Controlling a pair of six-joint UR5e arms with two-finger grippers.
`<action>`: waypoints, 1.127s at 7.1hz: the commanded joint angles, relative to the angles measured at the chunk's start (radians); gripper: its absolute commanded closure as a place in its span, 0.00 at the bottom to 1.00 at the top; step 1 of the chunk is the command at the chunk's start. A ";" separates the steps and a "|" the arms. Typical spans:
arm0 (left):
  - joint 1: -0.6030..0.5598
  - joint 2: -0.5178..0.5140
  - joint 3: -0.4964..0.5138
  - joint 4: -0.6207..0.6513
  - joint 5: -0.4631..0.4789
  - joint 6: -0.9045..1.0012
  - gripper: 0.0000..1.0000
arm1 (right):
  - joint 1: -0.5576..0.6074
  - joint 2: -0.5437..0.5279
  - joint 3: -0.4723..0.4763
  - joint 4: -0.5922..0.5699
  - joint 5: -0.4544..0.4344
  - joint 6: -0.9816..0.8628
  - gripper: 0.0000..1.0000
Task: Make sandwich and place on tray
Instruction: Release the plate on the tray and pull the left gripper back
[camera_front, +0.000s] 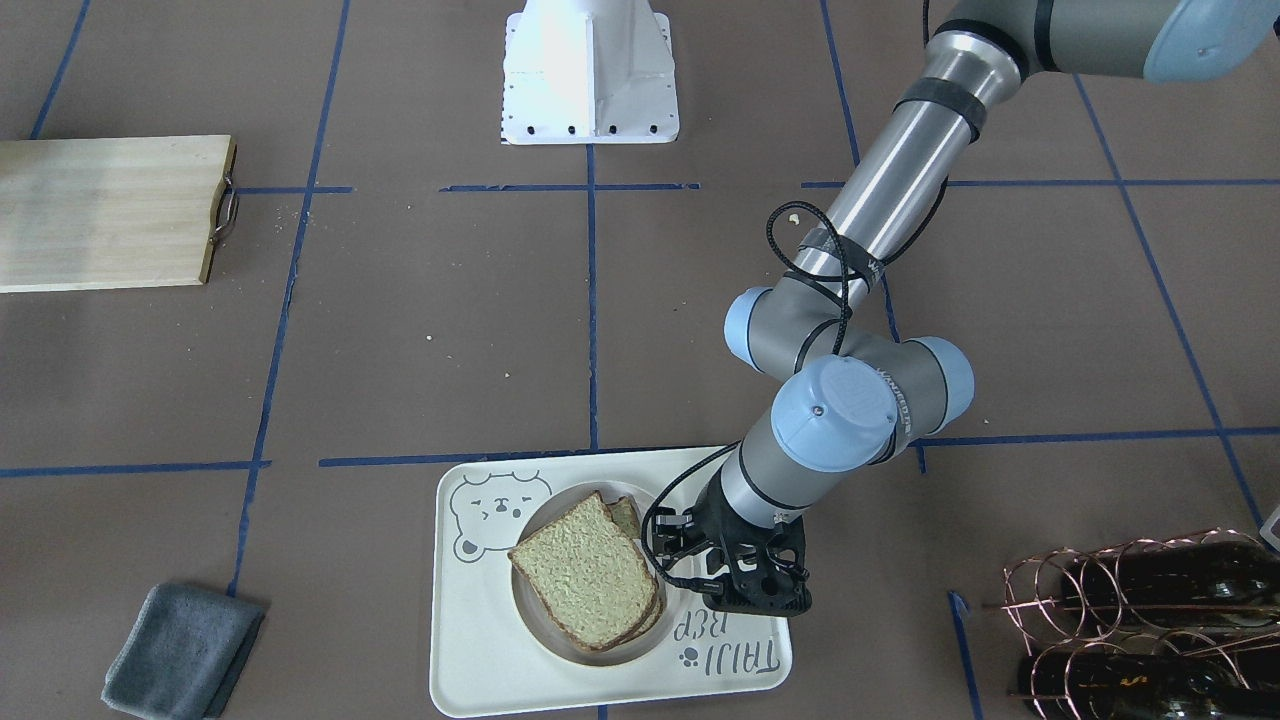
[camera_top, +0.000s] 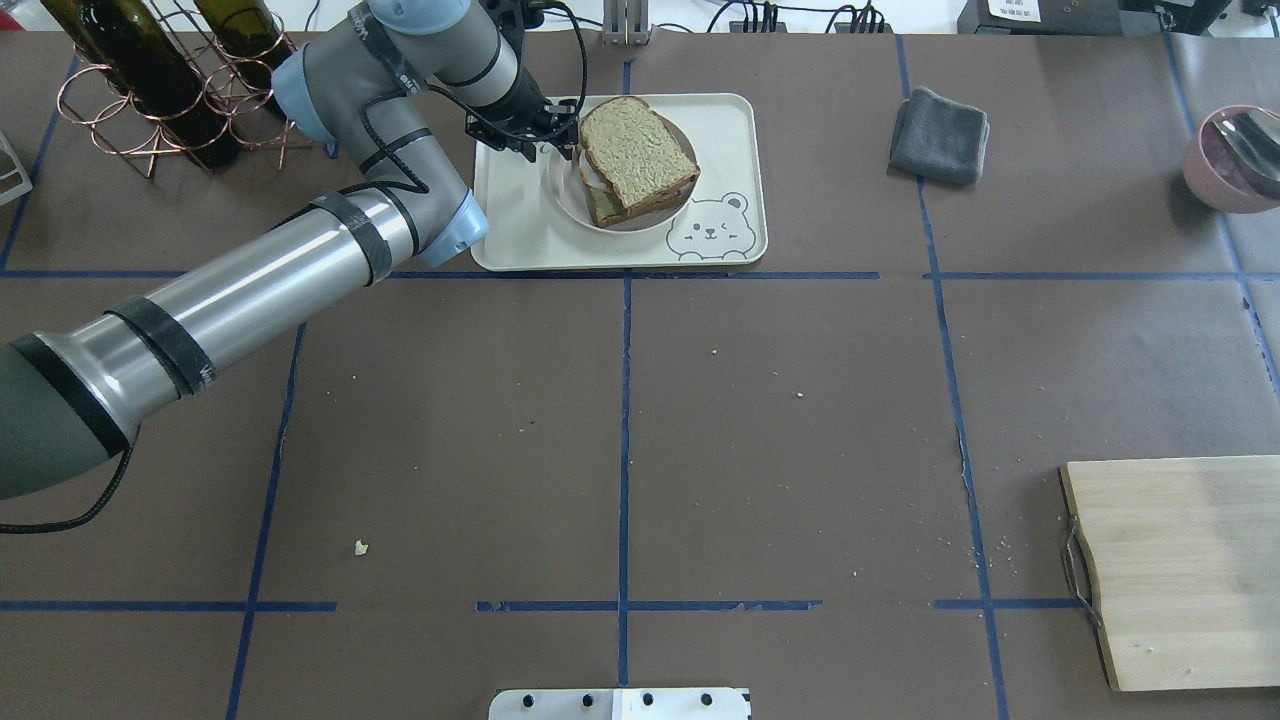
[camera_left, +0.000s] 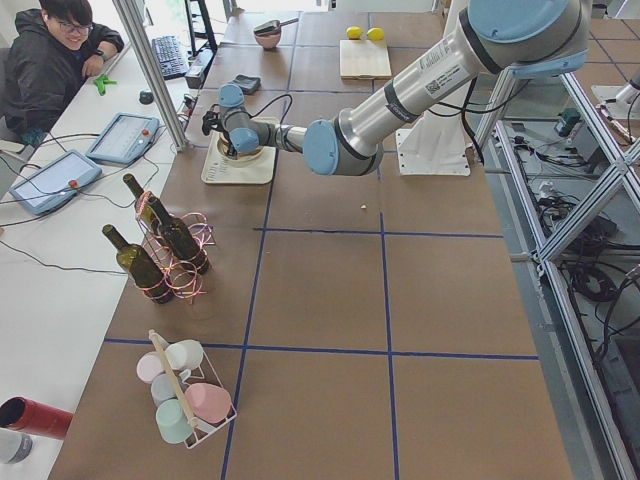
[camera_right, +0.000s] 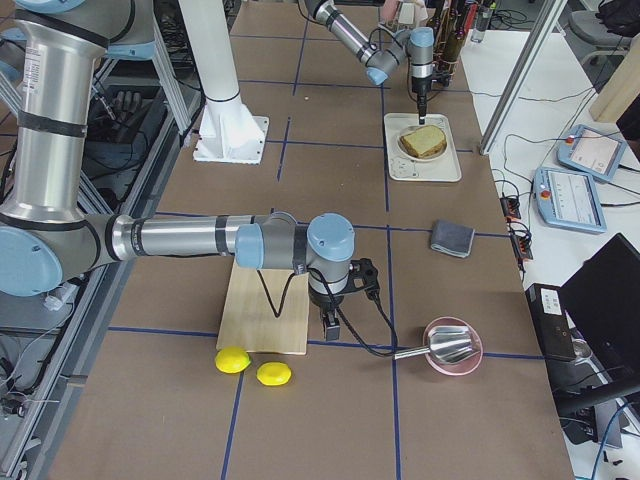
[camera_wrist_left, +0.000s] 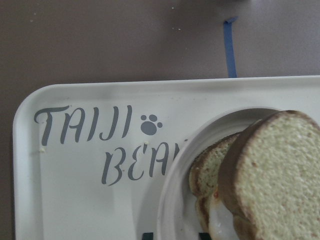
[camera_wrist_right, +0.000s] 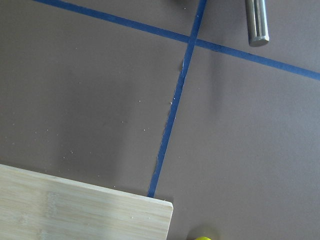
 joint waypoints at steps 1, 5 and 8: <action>-0.028 0.058 -0.187 0.148 -0.010 0.035 0.00 | 0.000 0.005 0.000 0.000 0.000 0.003 0.00; -0.130 0.471 -0.848 0.480 -0.080 0.358 0.00 | 0.000 0.001 0.006 0.000 0.006 0.058 0.00; -0.294 0.628 -1.116 0.791 -0.100 0.676 0.00 | 0.012 0.019 -0.001 -0.002 0.008 0.066 0.00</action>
